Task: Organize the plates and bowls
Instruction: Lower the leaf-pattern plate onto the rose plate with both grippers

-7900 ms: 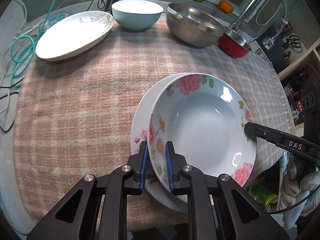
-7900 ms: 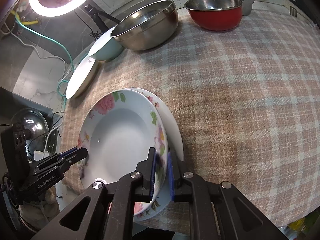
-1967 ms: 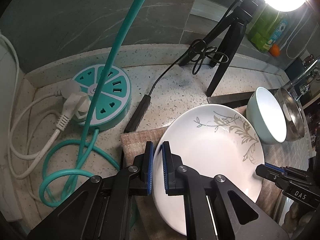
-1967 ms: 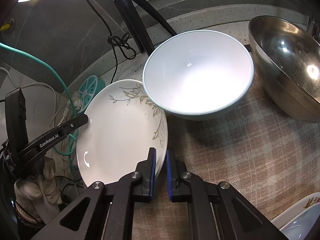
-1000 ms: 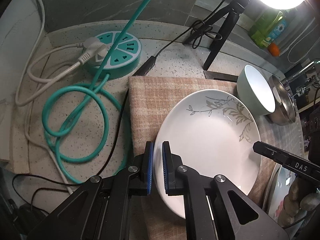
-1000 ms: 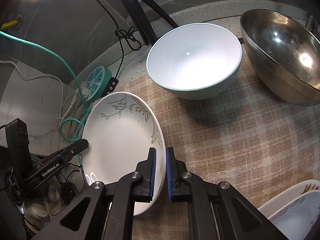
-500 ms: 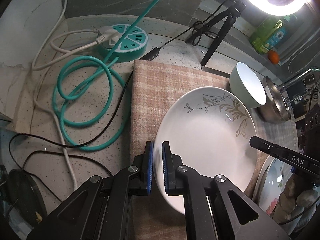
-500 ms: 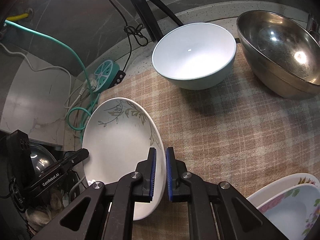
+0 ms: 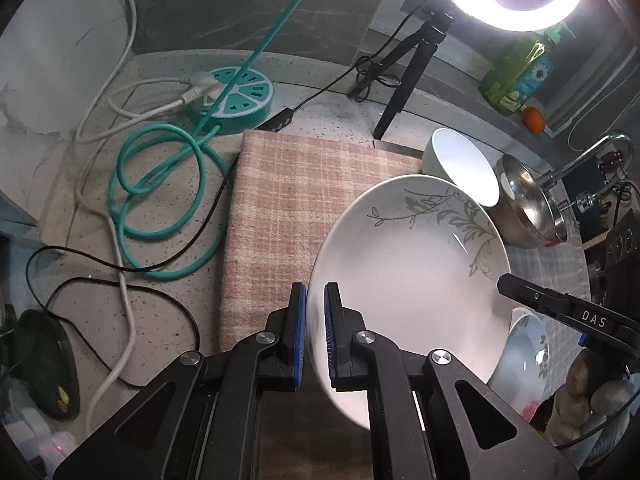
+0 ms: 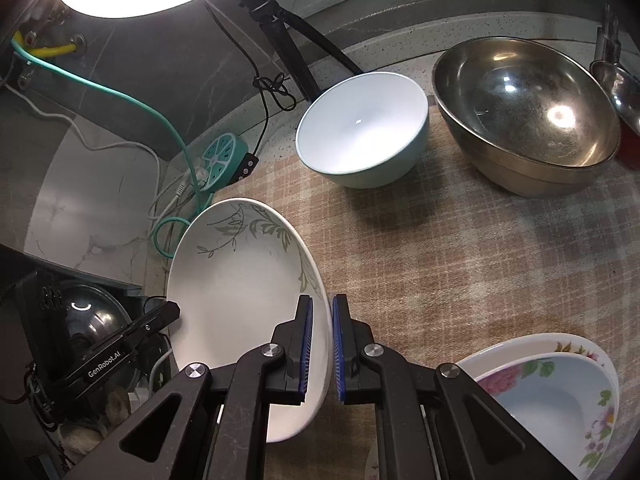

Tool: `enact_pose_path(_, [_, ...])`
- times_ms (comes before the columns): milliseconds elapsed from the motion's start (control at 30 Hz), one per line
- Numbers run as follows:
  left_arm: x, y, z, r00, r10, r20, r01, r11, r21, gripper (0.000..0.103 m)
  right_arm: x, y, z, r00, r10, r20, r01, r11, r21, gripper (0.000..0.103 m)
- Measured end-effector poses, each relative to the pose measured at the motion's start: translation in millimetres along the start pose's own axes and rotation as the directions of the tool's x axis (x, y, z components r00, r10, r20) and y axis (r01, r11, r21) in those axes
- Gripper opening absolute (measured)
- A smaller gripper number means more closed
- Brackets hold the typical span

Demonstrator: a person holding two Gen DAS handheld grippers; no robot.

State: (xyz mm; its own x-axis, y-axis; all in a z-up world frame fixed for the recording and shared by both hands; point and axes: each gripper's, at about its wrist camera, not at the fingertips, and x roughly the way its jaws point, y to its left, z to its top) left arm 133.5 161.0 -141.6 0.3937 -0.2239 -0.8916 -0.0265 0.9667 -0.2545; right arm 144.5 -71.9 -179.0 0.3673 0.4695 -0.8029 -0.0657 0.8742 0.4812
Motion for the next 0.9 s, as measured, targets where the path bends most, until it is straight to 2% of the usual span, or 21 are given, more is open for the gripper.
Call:
enact_pose_path(600, [-16.7, -71.1, -40.0, 0.999, 0.016, 0.036, -0.016, 1.000, 0.007, 0.007, -60.9, -51.7, -20.5, 0.999, 0.033, 0.016, -0.032, 0.999, -0.014, 0.009])
enact_pose_path(900, [-13.9, -103.8, -63.1, 0.999, 0.010, 0.034, -0.010, 1.000, 0.005, 0.007, -84.2, -81.6, -29.7, 1.000, 0.021, 0.021, -0.021, 0.999, -0.024, 0.009])
